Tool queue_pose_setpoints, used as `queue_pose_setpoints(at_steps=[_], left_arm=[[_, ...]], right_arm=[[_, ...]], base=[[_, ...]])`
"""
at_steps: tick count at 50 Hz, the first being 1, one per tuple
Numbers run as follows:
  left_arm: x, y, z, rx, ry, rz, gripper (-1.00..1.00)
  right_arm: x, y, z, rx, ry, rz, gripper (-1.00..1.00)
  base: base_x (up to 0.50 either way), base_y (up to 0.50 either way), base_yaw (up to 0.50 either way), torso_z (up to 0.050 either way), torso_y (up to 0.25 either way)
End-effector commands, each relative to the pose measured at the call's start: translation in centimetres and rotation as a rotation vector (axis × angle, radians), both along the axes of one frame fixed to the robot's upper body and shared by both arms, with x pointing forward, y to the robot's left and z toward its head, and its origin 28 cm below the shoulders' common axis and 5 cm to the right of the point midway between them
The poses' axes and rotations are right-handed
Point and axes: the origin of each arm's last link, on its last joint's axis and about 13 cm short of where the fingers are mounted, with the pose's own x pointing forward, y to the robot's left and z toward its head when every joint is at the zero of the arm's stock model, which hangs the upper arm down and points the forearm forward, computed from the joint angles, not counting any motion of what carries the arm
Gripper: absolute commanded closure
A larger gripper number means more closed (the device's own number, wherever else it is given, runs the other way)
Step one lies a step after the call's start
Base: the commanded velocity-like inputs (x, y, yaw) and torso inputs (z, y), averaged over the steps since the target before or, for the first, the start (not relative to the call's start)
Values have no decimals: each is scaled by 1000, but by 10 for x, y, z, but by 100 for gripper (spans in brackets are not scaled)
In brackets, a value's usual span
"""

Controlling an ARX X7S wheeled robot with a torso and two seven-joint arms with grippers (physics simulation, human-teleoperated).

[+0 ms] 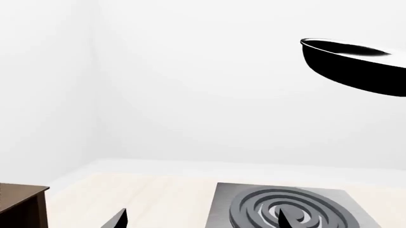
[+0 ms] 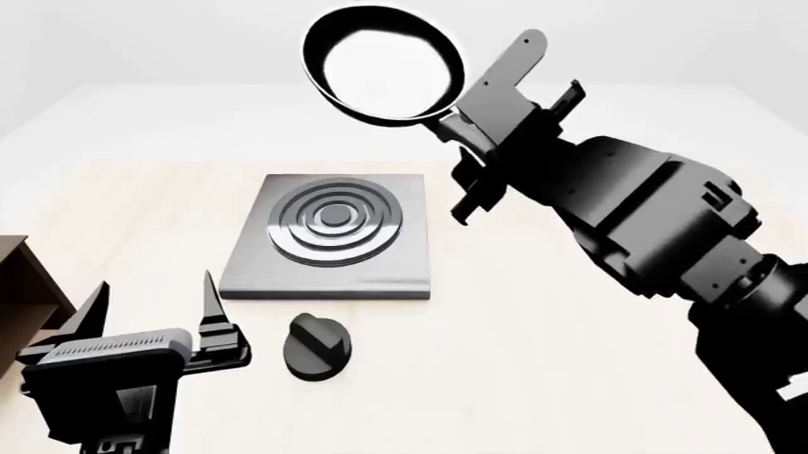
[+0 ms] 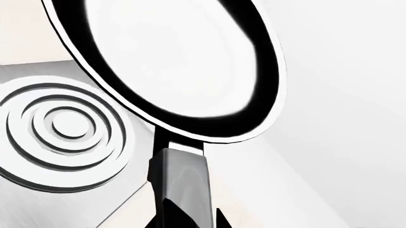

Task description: Turn on the stove and put the frying pan on it.

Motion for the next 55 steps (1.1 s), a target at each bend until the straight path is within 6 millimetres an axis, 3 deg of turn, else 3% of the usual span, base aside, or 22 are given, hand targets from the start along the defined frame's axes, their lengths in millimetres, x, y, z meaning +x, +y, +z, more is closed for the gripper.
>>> queue_pose_setpoints(at_steps=[1, 19, 37, 55], left_arm=[[0, 0, 0, -1, 0, 3, -100], [1, 0, -1, -2, 2, 7, -100], [1, 2, -5, -36, -3, -20, -100], [2, -1, -18, -46, 86, -124, -100]], right_arm=[[12, 20, 5, 13, -121, -69, 100], [21, 53, -27, 3, -103, -48, 100], [29, 83, -36, 21, -121, -46, 100], [31, 87, -45, 15, -123, -75, 100]], base=[[0, 0, 0, 0, 0], [0, 0, 0, 1, 2], [0, 0, 0, 0, 2], [0, 0, 0, 1, -9]])
